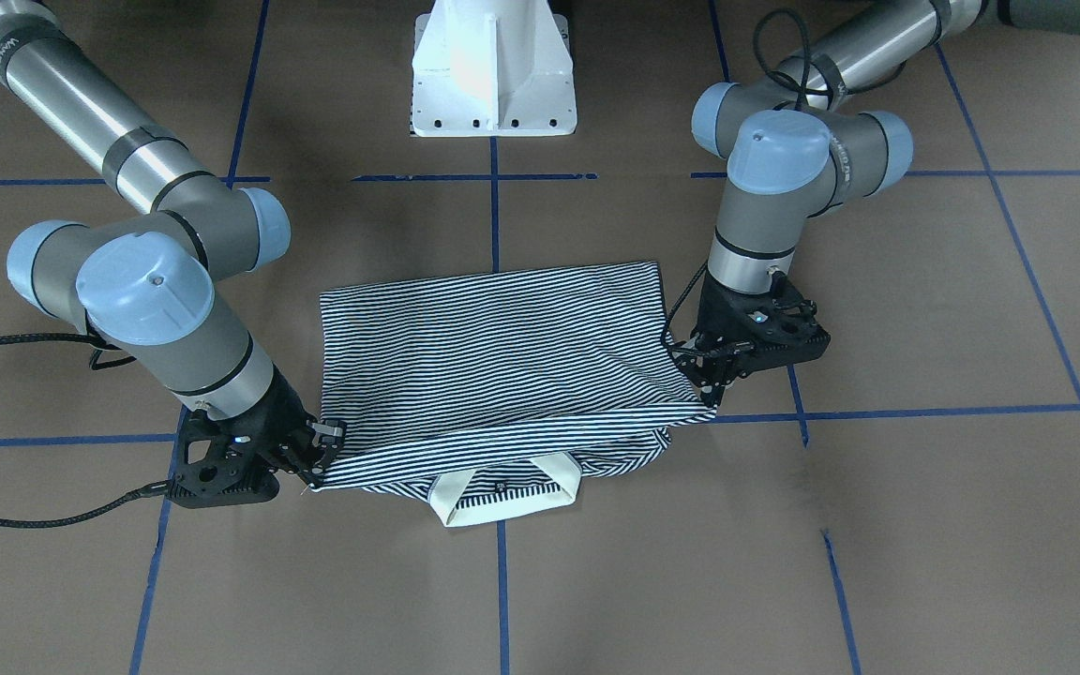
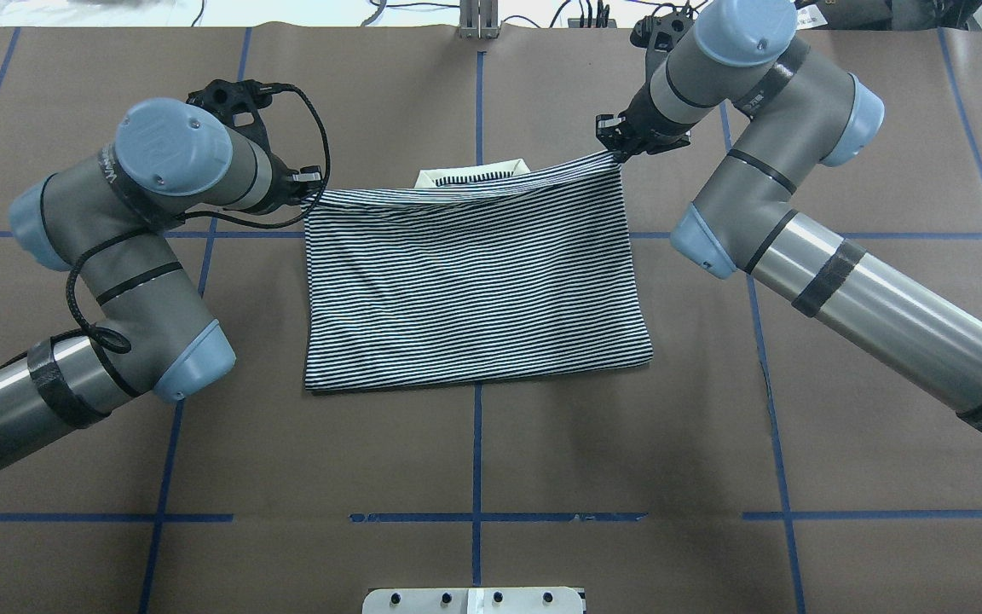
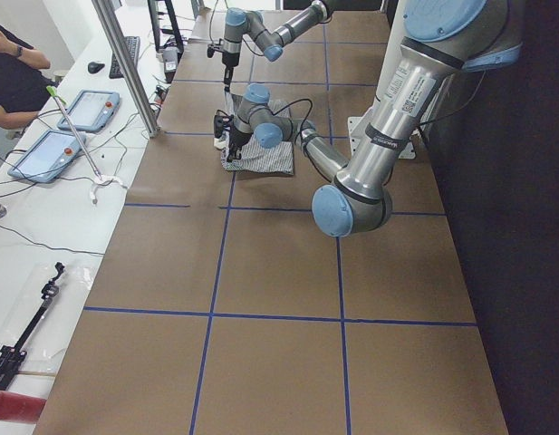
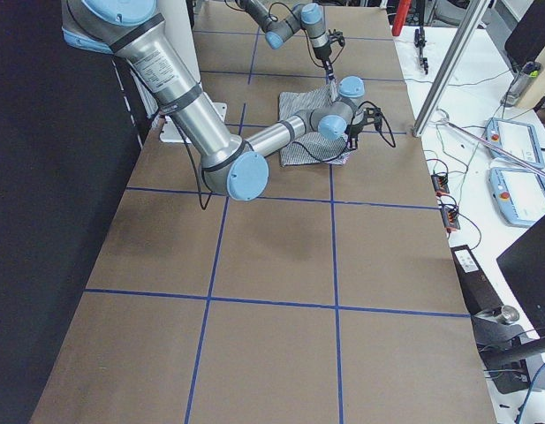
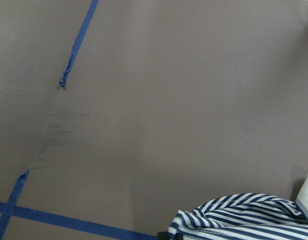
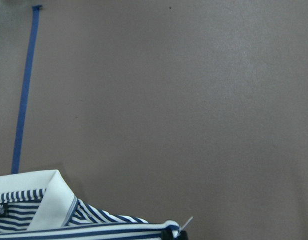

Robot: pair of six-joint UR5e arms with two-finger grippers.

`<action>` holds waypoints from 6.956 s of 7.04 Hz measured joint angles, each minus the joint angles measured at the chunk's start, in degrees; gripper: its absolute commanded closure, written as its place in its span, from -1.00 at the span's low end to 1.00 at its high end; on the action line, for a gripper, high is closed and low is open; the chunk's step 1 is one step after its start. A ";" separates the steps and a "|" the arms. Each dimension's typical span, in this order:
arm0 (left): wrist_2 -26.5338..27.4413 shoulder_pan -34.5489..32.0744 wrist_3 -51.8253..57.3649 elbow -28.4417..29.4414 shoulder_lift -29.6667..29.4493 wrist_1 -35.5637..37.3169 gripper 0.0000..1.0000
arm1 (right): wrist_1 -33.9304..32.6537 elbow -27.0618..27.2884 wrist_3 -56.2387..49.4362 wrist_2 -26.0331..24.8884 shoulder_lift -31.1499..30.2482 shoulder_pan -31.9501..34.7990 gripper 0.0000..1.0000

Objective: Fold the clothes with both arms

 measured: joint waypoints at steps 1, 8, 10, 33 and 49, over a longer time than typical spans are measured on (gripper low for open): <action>-0.02 -0.01 0.02 0.25 -0.16 -0.03 1.00 | 0.05 -0.39 -0.03 0.02 0.21 0.00 1.00; -0.13 0.21 0.04 1.97 -1.53 -2.39 -1.00 | 3.61 -0.61 -0.21 0.15 -0.52 -0.05 -1.00; -0.11 -0.02 0.06 2.21 -1.42 -2.40 -1.00 | 3.59 -0.50 -0.39 0.25 -0.89 -0.03 -1.00; 0.06 1.31 -5.61 -2.10 0.93 -1.88 -1.00 | -16.57 31.30 18.45 -4.66 -20.77 -17.96 1.00; 0.48 20.95 -30.80 -12.04 1.35 7.85 -0.95 | -22.99 53.53 22.72 -11.44 -27.76 -24.16 -1.00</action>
